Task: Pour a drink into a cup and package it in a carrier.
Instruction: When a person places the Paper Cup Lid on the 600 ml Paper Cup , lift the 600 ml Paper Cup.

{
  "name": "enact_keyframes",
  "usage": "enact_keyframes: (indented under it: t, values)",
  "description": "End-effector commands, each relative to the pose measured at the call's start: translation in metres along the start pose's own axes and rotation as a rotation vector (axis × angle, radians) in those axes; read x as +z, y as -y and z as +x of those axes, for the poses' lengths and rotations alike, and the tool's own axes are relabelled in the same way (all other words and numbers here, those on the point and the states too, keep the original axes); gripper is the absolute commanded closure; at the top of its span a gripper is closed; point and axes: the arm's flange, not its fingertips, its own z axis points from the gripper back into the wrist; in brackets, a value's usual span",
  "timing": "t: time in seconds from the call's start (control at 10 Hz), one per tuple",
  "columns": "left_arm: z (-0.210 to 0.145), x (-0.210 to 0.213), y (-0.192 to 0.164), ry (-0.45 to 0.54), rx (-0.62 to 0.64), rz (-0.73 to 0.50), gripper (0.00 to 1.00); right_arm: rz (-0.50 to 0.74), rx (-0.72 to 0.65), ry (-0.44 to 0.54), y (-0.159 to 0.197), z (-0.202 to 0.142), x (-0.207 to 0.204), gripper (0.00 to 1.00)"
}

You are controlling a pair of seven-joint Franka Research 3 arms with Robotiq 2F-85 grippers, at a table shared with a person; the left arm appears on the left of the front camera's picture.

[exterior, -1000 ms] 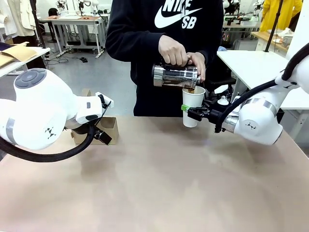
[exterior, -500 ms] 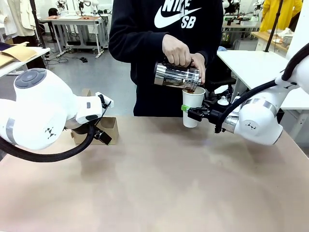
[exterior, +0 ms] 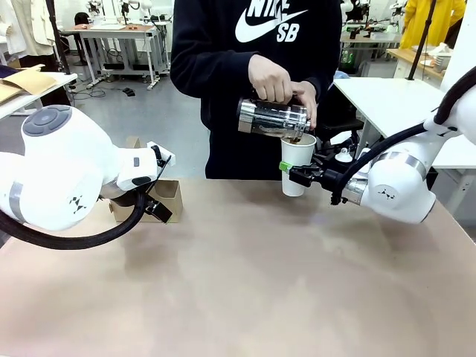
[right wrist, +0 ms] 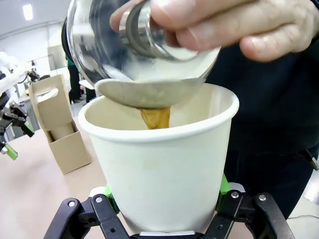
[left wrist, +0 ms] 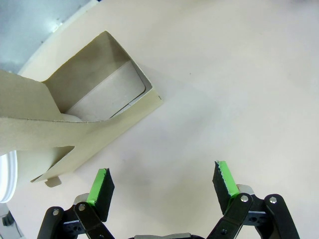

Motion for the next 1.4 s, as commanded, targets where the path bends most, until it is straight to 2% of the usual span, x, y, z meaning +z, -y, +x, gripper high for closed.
enact_keyframes:
  t: [0.0,1.3]
  values:
    - [-0.0001,0.0008,-0.0007,0.002,0.002,-0.001,0.0,-0.014,-0.007,0.017,-0.0031,0.0047,-0.0019,0.19]
    - [-0.0001,0.0008,-0.0007,0.002,0.002,-0.001,0.0,-0.014,-0.007,0.017,-0.0031,0.0047,-0.0019,0.19]
